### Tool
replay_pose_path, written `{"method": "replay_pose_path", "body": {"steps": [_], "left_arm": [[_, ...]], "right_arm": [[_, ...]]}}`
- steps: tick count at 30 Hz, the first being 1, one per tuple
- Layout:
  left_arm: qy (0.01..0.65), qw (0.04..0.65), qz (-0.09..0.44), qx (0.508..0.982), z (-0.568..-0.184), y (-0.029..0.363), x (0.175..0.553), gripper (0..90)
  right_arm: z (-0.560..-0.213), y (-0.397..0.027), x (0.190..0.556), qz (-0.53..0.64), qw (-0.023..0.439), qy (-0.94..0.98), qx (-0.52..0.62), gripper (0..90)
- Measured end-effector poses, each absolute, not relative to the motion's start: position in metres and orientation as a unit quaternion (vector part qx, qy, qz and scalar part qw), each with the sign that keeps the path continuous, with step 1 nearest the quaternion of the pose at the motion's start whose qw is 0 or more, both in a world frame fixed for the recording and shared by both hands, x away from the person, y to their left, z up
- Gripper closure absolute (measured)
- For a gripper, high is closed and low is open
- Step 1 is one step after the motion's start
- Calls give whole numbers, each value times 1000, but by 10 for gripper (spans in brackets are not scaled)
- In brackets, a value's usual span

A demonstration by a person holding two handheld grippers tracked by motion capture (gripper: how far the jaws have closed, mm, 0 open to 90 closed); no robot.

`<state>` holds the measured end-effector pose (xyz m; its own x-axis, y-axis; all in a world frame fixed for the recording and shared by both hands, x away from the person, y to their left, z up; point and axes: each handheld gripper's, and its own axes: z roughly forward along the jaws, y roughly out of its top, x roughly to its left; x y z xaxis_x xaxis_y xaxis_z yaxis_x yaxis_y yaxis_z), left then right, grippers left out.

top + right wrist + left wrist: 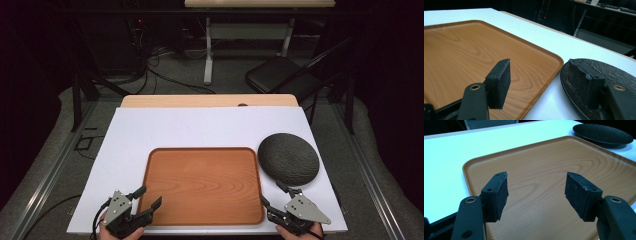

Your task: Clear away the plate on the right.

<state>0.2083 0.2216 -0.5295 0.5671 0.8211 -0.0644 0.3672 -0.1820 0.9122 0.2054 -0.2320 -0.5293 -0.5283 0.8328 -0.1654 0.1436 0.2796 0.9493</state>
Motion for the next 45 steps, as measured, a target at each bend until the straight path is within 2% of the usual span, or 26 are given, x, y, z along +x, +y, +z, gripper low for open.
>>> {"method": "replay_pose_path", "body": {"steps": [14, 33, 39, 45], "left_arm": [[408, 493, 229, 733, -529, 222, 208, 354], [411, 488, 228, 735, -529, 223, 208, 356], [411, 488, 228, 735, -530, 221, 208, 357], [413, 486, 229, 735, -530, 221, 209, 356]], "right_arm": [[-527, -230, 205, 486, 348, 732, 325, 378], [-508, -222, 199, 444, 417, 745, 271, 367], [-503, -225, 203, 408, 449, 757, 240, 405], [-506, -228, 210, 386, 461, 764, 234, 450]]}}
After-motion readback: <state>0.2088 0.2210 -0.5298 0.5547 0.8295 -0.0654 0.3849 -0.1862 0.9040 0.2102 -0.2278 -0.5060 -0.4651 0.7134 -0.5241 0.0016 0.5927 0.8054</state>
